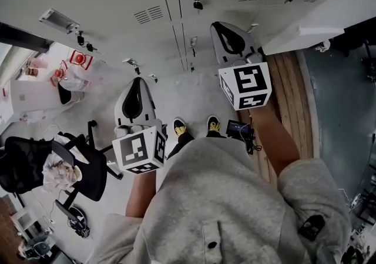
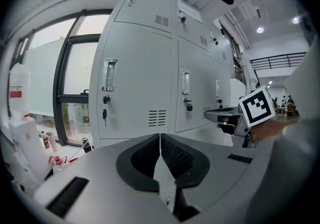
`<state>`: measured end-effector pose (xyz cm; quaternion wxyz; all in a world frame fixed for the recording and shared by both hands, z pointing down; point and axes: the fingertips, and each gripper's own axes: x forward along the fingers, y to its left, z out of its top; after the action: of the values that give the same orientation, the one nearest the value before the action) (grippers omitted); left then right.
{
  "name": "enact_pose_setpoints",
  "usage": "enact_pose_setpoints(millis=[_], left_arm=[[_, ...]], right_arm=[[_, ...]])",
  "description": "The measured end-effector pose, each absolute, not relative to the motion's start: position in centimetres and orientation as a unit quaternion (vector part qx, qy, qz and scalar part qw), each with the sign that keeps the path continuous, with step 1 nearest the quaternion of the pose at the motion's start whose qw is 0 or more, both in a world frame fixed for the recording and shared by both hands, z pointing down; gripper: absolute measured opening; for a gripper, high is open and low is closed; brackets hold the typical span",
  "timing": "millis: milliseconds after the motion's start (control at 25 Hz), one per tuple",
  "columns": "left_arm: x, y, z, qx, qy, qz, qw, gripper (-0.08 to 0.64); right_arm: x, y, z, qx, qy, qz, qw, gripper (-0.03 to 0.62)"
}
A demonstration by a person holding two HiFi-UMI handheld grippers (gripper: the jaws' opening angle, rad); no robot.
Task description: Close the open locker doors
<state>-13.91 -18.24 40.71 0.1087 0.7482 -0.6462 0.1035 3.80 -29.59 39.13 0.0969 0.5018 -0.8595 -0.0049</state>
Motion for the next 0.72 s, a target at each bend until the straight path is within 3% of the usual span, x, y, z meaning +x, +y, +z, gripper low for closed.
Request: enact_pose_setpoints(millis=[360,720], left_arm=[[-6.0,-15.4,38.9,0.780,-0.612,0.101,0.085,0.011],[1.2,-12.6,37.7,0.797,-0.594,0.091,0.064,0.011]], right_arm=[[12.6,-20.2,35.4,0.529,-0.847,0.008,0.061,0.037],[18.6,-14.6,35.9,0.544,-0.836,0.011,0.068,0.037]])
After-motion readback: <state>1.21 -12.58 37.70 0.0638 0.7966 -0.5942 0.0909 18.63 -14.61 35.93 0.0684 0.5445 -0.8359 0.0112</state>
